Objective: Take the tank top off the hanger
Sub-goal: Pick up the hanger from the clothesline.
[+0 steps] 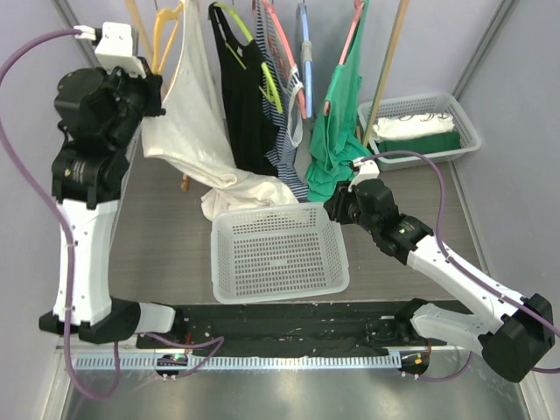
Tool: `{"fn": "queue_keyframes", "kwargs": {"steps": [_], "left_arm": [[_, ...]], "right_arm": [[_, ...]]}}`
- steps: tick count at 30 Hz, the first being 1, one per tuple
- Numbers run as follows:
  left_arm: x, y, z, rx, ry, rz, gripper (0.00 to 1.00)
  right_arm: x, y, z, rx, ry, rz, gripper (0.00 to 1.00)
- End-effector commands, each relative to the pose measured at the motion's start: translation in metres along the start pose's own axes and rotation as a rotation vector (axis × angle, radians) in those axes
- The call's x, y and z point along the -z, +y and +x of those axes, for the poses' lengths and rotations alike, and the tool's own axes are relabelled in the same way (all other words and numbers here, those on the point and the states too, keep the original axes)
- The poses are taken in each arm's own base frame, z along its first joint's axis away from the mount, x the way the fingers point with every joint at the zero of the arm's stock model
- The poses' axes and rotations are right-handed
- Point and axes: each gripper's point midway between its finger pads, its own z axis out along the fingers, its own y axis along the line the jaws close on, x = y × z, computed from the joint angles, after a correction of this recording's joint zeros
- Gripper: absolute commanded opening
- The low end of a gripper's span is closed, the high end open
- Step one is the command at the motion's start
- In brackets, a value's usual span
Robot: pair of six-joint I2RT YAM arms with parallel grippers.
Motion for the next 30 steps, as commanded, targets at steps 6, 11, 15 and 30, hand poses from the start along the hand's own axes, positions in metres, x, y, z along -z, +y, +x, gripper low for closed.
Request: {"fn": "queue_keyframes", "kwargs": {"steps": [6,11,15,30], "left_arm": [[0.088,-0.02,-0.05,0.037,-0.135,0.145,0.0],[0.137,-0.066,-0.069,-0.02,-0.221,0.447,0.0],[0.17,-0.08,-0.105,-0.009,-0.332,0.55,0.0],[0.229,-0.081,-0.189,0.007,-0.658,0.604,0.0]], "right_arm": [[0.013,0.016,-0.034,-0.015,-0.082,-0.045,0.37],[0.017,0.018,-0.039,-0.014,-0.097,-0.053,0.37],[0.019,0.019,-0.04,-0.019,-0.101,-0.059,0.37],[0.024,0.027,-0.056,-0.019,-0.126,-0.083,0.41]]}}
